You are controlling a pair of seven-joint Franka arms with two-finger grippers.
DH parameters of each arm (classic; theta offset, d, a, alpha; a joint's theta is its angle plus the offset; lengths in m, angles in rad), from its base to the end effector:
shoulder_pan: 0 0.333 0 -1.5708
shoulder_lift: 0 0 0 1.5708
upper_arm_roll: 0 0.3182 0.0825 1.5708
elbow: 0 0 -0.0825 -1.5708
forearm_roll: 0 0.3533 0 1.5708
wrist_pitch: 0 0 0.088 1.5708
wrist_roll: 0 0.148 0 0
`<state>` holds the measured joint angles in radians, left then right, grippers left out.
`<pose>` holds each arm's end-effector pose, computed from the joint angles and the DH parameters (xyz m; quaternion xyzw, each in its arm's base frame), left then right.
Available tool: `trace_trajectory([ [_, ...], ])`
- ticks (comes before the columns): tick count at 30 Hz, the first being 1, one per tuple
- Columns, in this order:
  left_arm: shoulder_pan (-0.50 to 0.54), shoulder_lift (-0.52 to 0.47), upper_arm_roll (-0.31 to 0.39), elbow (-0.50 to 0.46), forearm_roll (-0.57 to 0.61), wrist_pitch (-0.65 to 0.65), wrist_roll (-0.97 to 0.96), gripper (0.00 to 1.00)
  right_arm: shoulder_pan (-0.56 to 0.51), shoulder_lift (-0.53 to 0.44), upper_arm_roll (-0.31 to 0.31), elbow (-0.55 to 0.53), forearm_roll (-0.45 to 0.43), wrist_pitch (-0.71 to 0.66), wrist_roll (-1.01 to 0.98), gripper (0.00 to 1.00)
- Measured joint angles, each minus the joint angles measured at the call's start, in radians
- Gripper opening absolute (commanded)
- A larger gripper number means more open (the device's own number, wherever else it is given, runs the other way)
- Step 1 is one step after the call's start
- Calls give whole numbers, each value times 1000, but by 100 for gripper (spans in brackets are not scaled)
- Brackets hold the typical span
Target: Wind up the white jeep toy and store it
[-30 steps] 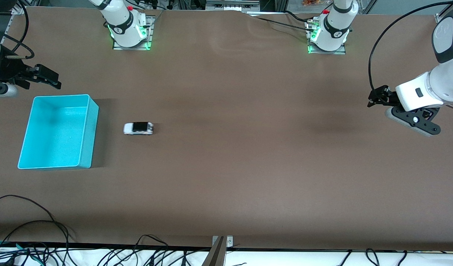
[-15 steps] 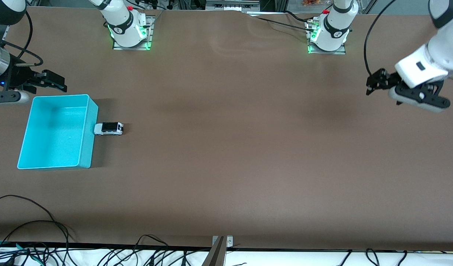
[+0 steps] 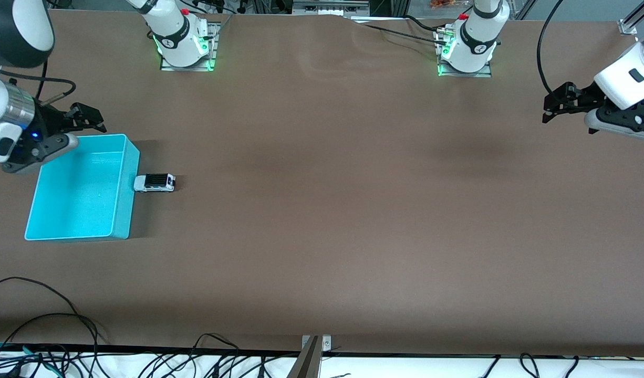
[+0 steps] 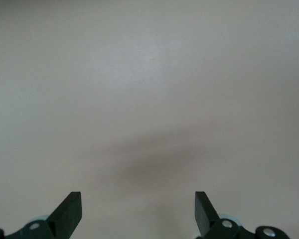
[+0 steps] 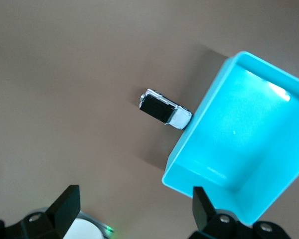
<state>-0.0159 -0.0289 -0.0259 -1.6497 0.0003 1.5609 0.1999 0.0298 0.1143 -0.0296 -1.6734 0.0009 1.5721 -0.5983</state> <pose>0.5088 -0.0214 0.5652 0.9923 -0.1205 -0.0299 0.0018 0.5353 0.0008 0.4809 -0.9501 -0.2930 0.1032 0.0305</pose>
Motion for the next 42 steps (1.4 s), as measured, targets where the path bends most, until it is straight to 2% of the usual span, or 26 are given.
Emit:
trace_trajectory([
  [8,-4,38,-2,35,0,-10,-3,100,0,69,0,-8,0,33,-305,100],
  [17,-2,39,2,41,0,-13,-5,100,1,108,0,-89,0,180,-569,100],
  [23,2,39,10,47,0,-14,-11,100,1,111,1,-192,0,317,-716,100],
  [35,3,39,10,48,0,-15,-15,100,1,120,1,-424,0,643,-874,100],
  [42,2,39,7,50,0,-39,-15,100,1,164,1,-487,0,792,-939,100],
])
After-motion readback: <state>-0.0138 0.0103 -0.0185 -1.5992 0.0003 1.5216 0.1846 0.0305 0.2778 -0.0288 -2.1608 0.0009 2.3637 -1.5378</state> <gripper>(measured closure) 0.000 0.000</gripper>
